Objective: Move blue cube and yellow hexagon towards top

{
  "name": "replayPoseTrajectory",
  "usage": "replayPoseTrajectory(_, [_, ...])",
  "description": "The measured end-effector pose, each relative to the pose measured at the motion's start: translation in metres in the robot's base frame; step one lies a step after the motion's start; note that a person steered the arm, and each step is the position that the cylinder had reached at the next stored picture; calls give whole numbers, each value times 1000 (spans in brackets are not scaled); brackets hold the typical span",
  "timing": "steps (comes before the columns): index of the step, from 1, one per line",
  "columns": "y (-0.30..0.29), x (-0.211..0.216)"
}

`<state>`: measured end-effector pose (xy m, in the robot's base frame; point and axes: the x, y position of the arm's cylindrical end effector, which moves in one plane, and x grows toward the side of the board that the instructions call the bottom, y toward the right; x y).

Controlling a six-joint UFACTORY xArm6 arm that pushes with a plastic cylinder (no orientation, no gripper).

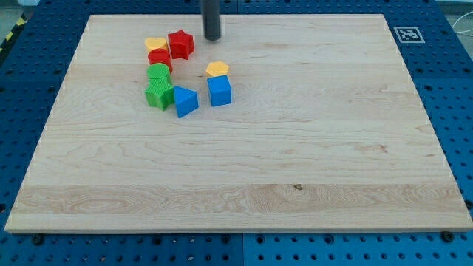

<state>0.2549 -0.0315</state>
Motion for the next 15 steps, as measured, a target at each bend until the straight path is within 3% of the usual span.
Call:
replayPoseTrajectory(4, [117,127])
replayPoseTrajectory(5, [108,164])
replayPoseTrajectory(7, [34,197])
replayPoseTrajectory(8, [-8,198])
replayPoseTrajectory(11, [-26,152])
replayPoseTrajectory(15, [12,129])
